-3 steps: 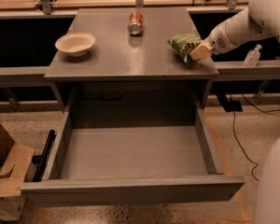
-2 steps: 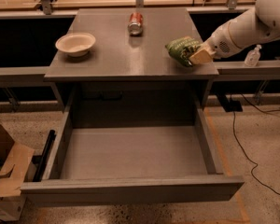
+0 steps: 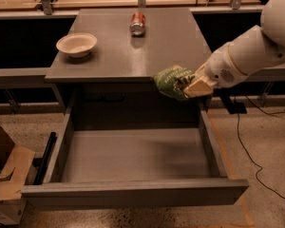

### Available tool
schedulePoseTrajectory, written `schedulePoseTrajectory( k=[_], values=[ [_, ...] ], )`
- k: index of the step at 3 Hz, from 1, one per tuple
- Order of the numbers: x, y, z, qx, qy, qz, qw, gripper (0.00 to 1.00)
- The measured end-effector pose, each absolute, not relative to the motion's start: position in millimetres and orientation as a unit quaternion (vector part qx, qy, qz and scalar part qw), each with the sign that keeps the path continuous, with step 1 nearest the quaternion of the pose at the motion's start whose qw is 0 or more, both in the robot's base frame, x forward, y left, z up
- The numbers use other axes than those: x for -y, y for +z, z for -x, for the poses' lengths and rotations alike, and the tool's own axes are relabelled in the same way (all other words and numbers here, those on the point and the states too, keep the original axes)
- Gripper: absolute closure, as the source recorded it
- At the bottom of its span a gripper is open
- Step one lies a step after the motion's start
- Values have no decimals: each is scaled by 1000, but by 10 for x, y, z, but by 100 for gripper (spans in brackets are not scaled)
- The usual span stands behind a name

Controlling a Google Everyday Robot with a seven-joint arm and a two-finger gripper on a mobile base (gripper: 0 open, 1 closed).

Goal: Place green jalapeno chip bag into top drawer

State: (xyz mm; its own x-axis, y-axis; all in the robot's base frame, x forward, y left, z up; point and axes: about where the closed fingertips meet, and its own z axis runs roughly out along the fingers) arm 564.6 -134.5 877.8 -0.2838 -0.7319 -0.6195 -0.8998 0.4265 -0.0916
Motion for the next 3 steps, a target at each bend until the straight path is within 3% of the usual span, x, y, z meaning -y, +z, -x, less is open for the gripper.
schedulePoseTrajectory(
  k=[1, 2, 3],
  values=[
    [1202, 8533, -4988, -799, 174, 518, 251, 82],
    [1136, 8130, -4556, -811, 195, 517, 192, 58],
    [1234, 7646, -4379, -829, 205, 500, 146, 35]
  ],
)
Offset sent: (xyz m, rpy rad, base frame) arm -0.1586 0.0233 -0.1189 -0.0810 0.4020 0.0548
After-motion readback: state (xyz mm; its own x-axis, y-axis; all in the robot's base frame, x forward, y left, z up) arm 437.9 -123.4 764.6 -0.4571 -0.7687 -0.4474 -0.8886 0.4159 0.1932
